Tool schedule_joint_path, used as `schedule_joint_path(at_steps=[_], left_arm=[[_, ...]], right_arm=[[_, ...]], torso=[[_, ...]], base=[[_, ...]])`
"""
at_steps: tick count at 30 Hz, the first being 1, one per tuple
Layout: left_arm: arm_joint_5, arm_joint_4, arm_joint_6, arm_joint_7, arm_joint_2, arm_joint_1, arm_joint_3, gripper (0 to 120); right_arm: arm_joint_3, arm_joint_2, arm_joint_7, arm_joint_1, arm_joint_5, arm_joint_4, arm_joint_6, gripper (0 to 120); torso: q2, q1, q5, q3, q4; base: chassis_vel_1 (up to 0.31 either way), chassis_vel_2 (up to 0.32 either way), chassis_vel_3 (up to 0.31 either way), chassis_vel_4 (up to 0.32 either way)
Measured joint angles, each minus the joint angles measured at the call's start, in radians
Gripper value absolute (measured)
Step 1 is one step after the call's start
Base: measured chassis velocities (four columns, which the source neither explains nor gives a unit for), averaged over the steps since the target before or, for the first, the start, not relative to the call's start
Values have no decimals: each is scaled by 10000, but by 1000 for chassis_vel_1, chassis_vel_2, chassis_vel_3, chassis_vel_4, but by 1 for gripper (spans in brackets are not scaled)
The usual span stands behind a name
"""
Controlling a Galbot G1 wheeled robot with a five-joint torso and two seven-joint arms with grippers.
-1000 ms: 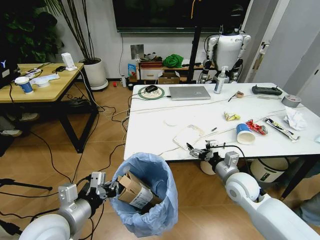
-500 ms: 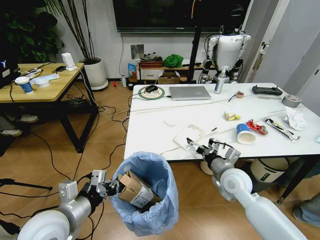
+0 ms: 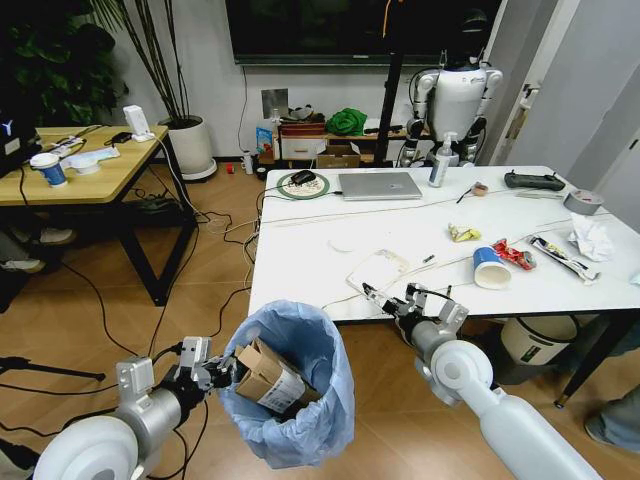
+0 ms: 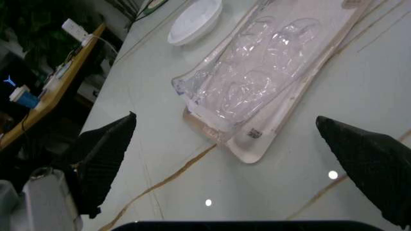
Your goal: Pick up the trash bin and place the trash from the table into it.
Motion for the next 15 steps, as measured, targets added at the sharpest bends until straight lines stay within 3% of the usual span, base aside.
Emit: schedule_joint_path(at_steps=[15], left_arm=[[-25, 50, -9, -5, -17, 4, -73, 0]], right_arm=[[-599, 487, -190, 734, 106, -619, 4, 100]], torso=[[0, 0, 0, 0, 0]], base=[[0, 0, 0, 0]])
